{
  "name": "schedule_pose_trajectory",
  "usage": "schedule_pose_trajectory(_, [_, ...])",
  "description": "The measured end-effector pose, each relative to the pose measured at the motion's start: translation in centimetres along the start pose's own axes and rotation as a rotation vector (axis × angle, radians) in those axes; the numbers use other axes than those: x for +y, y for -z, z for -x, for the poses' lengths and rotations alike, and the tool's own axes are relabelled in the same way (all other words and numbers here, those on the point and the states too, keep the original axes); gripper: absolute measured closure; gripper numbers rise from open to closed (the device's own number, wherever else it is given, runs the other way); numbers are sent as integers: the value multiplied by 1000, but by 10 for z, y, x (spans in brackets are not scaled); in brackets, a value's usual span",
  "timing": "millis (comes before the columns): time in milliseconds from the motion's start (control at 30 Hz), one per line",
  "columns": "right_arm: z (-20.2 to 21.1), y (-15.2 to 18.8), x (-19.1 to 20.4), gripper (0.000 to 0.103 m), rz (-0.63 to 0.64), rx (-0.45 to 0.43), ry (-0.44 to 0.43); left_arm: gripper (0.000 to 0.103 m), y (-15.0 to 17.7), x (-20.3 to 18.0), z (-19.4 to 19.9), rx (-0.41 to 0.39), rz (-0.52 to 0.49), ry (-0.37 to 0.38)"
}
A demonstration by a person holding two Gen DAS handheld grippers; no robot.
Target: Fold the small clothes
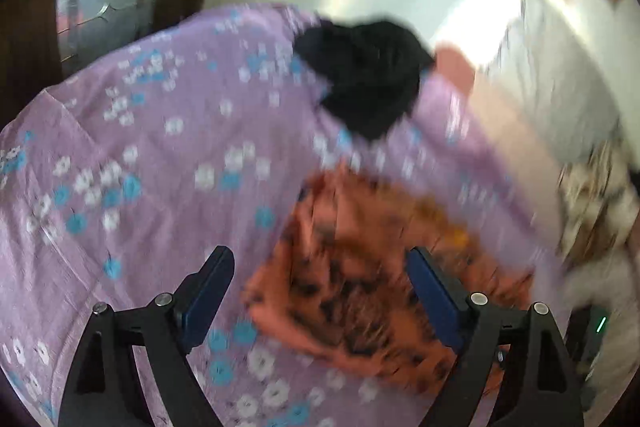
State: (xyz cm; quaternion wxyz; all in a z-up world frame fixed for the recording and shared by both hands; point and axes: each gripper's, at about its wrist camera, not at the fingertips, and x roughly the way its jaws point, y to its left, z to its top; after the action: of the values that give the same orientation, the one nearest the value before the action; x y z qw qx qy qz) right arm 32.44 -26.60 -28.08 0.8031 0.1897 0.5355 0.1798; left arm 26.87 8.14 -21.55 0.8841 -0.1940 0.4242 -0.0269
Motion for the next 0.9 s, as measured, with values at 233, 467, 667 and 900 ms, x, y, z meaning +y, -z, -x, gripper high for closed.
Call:
schedule_pose_trajectory(233, [-89, -77, 44, 84, 73, -7, 130, 15, -2, 23, -44, 163, 32, -48])
schedule_pose_trajectory(467, [-39, -149, -2, 83, -238, -380, 113, 14, -25, 33, -50, 113, 30, -88])
schedule_pose_trajectory(667, [19, -102, -37, 83, -158, -375, 348, 14, -19, 29, -64, 147, 38, -99])
schedule_pose_trajectory(900, [24, -60, -135, 83, -287, -267, 596, 14, -4, 33, -90, 264, -4, -199])
